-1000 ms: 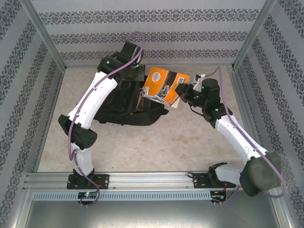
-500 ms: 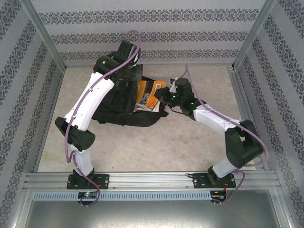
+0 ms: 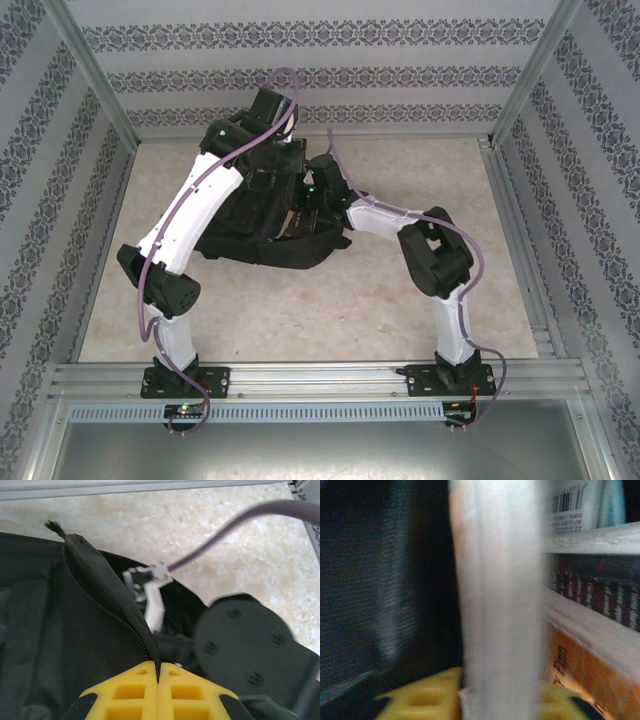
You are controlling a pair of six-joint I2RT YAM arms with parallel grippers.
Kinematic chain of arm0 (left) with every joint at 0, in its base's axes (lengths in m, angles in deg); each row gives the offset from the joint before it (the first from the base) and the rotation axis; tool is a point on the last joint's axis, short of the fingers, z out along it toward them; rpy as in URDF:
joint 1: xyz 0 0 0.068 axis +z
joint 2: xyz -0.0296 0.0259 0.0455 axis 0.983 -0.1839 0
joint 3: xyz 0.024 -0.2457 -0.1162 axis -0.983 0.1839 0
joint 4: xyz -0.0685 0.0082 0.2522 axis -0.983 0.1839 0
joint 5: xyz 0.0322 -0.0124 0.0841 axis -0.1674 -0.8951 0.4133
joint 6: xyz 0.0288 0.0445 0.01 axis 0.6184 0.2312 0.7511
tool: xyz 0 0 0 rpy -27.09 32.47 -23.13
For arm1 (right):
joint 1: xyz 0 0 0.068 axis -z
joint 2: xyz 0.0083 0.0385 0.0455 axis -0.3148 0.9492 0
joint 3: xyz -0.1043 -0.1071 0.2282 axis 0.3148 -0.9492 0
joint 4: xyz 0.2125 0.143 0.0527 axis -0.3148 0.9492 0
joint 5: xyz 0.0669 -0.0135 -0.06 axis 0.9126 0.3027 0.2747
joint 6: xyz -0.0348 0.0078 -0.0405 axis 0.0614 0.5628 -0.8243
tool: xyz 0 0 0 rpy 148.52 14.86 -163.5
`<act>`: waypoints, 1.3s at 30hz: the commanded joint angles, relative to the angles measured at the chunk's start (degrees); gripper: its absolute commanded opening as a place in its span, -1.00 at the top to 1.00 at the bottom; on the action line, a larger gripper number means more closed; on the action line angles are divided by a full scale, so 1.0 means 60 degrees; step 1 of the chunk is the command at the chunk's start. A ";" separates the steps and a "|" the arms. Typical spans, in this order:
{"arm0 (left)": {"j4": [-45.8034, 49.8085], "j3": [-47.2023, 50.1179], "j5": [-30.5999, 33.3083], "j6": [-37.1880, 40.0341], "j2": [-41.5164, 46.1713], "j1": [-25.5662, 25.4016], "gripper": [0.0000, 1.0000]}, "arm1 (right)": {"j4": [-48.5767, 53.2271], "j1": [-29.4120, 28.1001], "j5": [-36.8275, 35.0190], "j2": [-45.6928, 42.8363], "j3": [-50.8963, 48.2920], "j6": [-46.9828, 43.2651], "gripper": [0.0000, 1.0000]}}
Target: Pack the student bag
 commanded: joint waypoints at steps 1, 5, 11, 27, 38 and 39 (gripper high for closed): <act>-0.0700 0.0146 -0.0292 -0.0139 0.0565 0.0025 1.00 | -0.0694 -0.0153 0.0512 0.0464 0.0823 0.0239 0.21; -0.0693 0.0206 -0.0194 0.0020 0.0527 0.0023 1.00 | -0.0880 0.0045 0.0464 -0.0473 -0.0260 -0.0418 -0.17; -0.0905 0.0676 -0.0157 0.0117 0.0703 0.0038 1.00 | -0.0154 0.0650 0.0112 -0.2859 -0.2482 -0.1831 -0.40; -0.1200 0.0306 -0.2221 0.0325 -0.2069 -0.0537 1.00 | 0.3624 0.1908 -0.3995 -1.0250 -0.6952 -0.4873 -0.26; -0.0885 -0.0668 -0.1200 0.0420 -0.2476 -0.0669 -0.04 | 0.4789 0.0014 -0.3831 -1.0332 -0.5981 -0.7187 -0.14; -0.0943 -0.0472 -0.0948 0.0447 -0.2044 -0.0651 -0.13 | 0.4792 -0.0204 -0.3786 -1.0239 -0.5877 -0.7348 -0.12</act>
